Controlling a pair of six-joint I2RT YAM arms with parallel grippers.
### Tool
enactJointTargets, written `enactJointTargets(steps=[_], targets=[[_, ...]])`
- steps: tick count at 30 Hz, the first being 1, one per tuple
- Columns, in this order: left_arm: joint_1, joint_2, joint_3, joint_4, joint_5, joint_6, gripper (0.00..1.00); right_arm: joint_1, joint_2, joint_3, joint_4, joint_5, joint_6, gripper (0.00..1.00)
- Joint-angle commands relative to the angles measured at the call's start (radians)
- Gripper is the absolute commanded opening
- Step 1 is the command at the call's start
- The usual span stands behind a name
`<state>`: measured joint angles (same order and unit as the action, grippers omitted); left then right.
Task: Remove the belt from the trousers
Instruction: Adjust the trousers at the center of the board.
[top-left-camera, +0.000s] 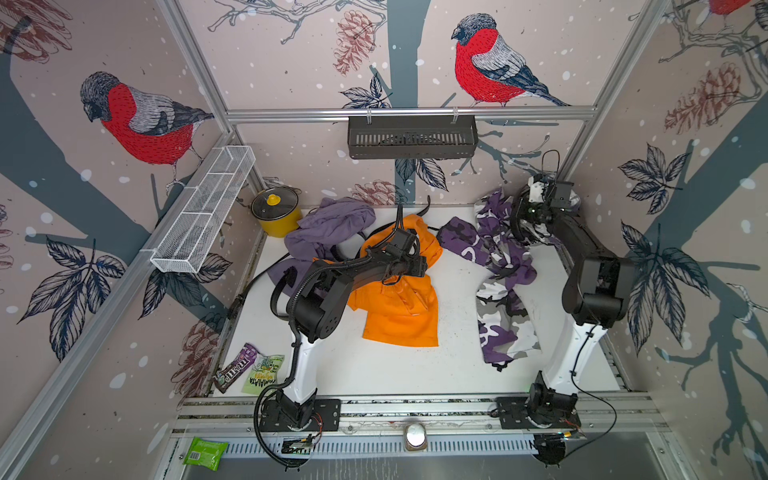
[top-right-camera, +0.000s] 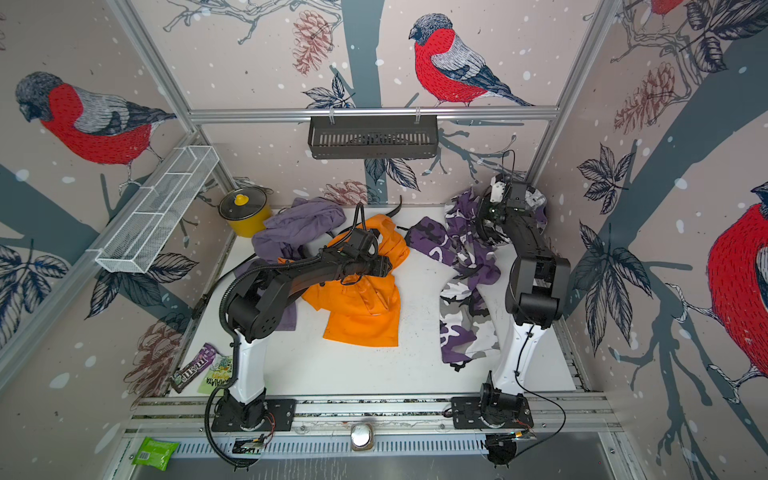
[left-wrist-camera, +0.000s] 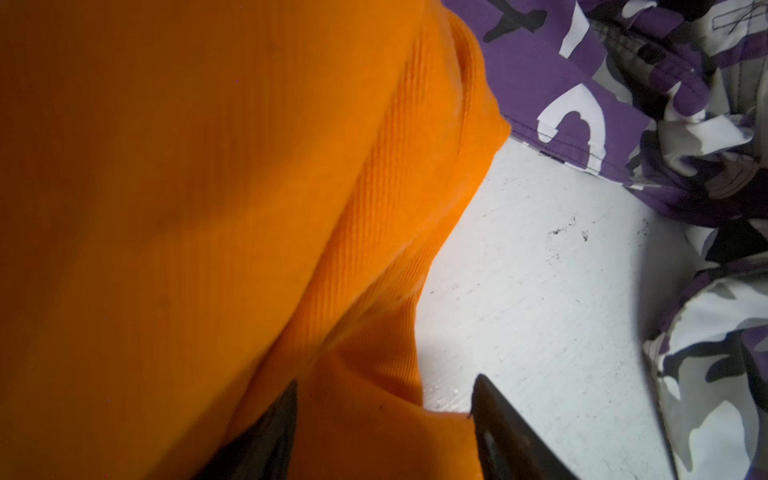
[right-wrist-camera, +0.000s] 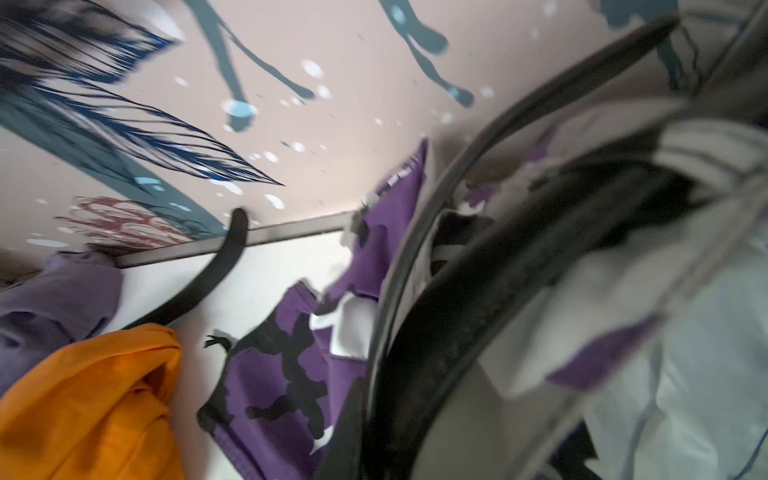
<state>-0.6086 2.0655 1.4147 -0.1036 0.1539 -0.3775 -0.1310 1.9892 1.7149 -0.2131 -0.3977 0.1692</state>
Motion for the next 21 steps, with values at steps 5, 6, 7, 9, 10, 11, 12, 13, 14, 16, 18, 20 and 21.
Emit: enactJointTargets(steps=[5, 6, 7, 9, 10, 11, 12, 13, 14, 16, 18, 20, 21], targets=[[0.038, -0.084, -0.064, 0.077, -0.031, -0.048, 0.68, 0.134, -0.257, 0.000, -0.045, -0.130, -0.135, 0.00], [0.049, -0.099, -0.076, 0.088, -0.028, -0.054, 0.68, 0.160, -0.297, -0.016, -0.053, -0.138, -0.153, 0.00], [0.058, -0.110, -0.086, 0.094, -0.024, -0.057, 0.68, 0.191, -0.331, -0.035, -0.057, -0.146, -0.163, 0.00], [0.078, -0.132, -0.098, 0.100, -0.016, -0.059, 0.68, 0.248, -0.408, -0.094, -0.049, -0.149, -0.148, 0.00], [0.085, -0.142, -0.104, 0.101, -0.017, -0.058, 0.68, 0.275, -0.439, -0.120, -0.038, -0.145, -0.126, 0.00], [0.093, -0.154, -0.111, 0.102, -0.020, -0.056, 0.68, 0.301, -0.469, -0.154, -0.021, -0.139, -0.096, 0.00], [0.101, -0.169, -0.118, 0.100, -0.024, -0.056, 0.68, 0.327, -0.492, -0.175, -0.023, -0.113, -0.073, 0.00], [0.108, -0.185, -0.126, 0.100, -0.028, -0.057, 0.68, 0.349, -0.507, -0.198, -0.026, -0.096, -0.052, 0.00], [0.115, -0.206, -0.141, 0.103, -0.033, -0.061, 0.69, 0.375, -0.518, -0.224, -0.026, -0.092, -0.026, 0.00], [0.132, -0.254, -0.174, 0.111, -0.043, -0.073, 0.69, 0.433, -0.517, -0.280, -0.004, -0.116, 0.020, 0.00], [0.149, -0.312, -0.209, 0.111, -0.065, -0.090, 0.71, 0.506, -0.475, -0.302, -0.001, -0.145, 0.059, 0.00], [0.160, -0.367, -0.243, 0.111, -0.090, -0.102, 0.72, 0.563, -0.414, -0.301, 0.010, -0.185, 0.093, 0.01], [0.164, -0.395, -0.257, 0.112, -0.104, -0.104, 0.73, 0.580, -0.372, -0.289, 0.011, -0.210, 0.107, 0.04]])
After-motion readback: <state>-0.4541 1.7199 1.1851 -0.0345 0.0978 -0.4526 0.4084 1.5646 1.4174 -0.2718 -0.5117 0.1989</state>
